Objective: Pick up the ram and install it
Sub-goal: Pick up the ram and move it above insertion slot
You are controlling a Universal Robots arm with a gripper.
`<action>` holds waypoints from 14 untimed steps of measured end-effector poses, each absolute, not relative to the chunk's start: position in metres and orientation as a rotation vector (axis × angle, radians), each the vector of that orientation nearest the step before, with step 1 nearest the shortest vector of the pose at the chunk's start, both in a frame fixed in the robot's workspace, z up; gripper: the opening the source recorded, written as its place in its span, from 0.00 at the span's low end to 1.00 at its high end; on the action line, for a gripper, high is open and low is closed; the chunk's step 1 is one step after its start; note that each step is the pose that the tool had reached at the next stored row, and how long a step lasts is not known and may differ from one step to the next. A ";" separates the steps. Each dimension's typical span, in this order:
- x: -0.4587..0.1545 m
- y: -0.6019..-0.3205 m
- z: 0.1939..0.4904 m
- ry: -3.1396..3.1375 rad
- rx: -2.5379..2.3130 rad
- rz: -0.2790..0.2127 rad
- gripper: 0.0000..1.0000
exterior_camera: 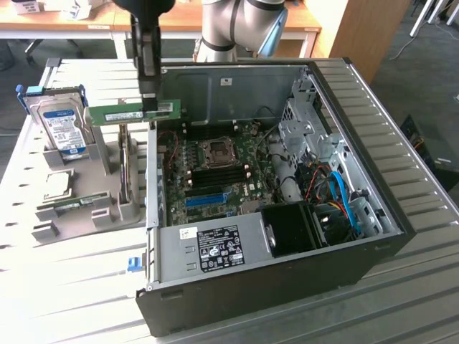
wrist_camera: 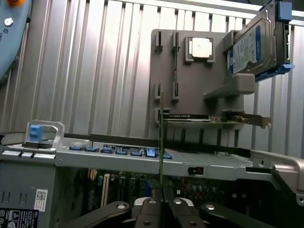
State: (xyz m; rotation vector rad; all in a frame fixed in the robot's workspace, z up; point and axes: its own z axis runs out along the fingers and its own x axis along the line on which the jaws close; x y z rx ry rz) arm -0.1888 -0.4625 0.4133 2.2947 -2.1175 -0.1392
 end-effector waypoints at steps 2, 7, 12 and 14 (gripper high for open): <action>-0.184 -0.462 0.413 -2.110 2.302 -0.139 0.12; -0.170 -0.463 0.413 -2.101 2.309 -0.139 0.12; -0.147 -0.463 0.413 -2.101 2.309 -0.139 0.12; -0.138 -0.462 0.413 -2.101 2.309 -0.139 0.12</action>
